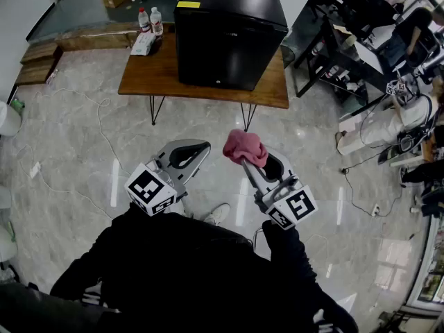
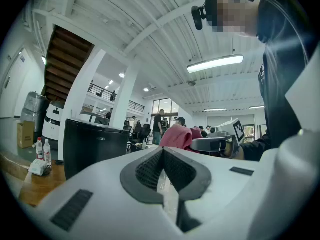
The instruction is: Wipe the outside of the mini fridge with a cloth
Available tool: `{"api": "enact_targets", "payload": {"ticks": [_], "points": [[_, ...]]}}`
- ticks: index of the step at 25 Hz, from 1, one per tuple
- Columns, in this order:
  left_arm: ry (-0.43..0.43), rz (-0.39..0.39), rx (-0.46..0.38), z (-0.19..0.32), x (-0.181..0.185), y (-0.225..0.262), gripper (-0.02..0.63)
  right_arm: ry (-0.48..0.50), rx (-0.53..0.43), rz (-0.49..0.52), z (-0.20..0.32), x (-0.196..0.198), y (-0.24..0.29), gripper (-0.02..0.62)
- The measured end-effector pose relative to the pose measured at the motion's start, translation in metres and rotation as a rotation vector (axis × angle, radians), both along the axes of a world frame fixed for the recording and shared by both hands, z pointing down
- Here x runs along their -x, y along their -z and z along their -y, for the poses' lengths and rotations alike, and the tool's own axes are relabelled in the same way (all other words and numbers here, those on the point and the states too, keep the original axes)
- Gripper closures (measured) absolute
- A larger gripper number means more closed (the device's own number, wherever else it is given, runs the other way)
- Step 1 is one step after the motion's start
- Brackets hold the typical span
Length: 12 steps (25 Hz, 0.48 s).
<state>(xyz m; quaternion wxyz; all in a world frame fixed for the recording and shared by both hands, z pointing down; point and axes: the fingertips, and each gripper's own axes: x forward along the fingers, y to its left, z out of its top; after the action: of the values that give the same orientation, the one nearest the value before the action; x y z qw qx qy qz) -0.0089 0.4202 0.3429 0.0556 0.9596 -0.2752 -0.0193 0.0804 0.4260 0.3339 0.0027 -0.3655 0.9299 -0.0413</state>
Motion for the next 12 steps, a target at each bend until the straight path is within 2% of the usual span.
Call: {"api": "enact_targets", "payload": {"ticks": [5, 12], "points": [[-0.001, 0.006, 0.015, -0.004, -0.001, -0.005, 0.600, -0.007, 0.010, 0.001, -0.002, -0.002, -0.002, 0.454], [0.000, 0.004, 0.014, 0.007, -0.014, -0.002, 0.600, -0.015, 0.019, 0.056, 0.007, -0.021, 0.003, 0.454]]}}
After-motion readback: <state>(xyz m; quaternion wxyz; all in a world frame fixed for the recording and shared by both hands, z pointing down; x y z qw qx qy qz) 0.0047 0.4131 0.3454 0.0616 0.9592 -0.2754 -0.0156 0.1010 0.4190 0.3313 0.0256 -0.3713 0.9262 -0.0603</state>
